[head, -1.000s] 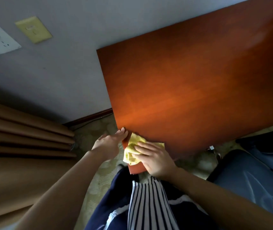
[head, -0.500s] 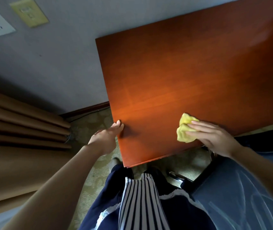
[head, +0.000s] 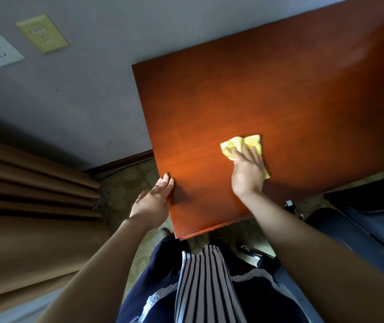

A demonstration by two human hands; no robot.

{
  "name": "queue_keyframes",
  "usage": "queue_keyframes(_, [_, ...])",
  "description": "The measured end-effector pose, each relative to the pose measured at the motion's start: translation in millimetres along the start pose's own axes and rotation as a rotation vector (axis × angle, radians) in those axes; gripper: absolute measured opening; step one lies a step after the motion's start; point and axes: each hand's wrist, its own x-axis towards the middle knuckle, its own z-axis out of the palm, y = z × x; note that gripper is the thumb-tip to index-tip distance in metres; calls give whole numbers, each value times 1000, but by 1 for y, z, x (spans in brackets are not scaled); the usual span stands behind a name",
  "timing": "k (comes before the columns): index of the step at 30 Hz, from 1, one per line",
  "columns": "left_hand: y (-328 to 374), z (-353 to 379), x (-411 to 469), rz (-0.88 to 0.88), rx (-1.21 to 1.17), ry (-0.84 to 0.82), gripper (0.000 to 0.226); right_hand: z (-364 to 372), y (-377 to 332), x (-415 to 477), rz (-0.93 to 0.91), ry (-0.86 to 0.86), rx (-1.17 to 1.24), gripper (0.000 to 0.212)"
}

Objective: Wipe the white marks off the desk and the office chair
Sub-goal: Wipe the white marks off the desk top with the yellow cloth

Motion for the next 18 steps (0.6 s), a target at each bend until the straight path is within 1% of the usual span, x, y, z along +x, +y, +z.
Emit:
queue_keyframes(3, [3,2,0,-27,-10,17,64,12,-15,-24,-197,-47,-24,44])
queue_keyframes(6, [8,5,0,-57,-46,31,64,11,-21,-45,-343,-82,11,41])
queue_keyframes(8, [13,8,-1,-76,-57,43,62,5,-21,-56,-477,-57,29,38])
queue_keyframes(10, [17,12,-1,-90,-48,58,60,2,-11,-65,-649,-34,37,43])
queue_keyframes(14, [18,14,0,-107,11,114,57,-9,31,-71,-932,-224,43,59])
queue_keyframes(16, [18,10,2,-99,38,168,54,-18,54,-64,-1023,-319,9,69])
queue_keyframes(18, [20,4,5,-81,71,223,51,-27,76,-53,-1074,-412,-16,79])
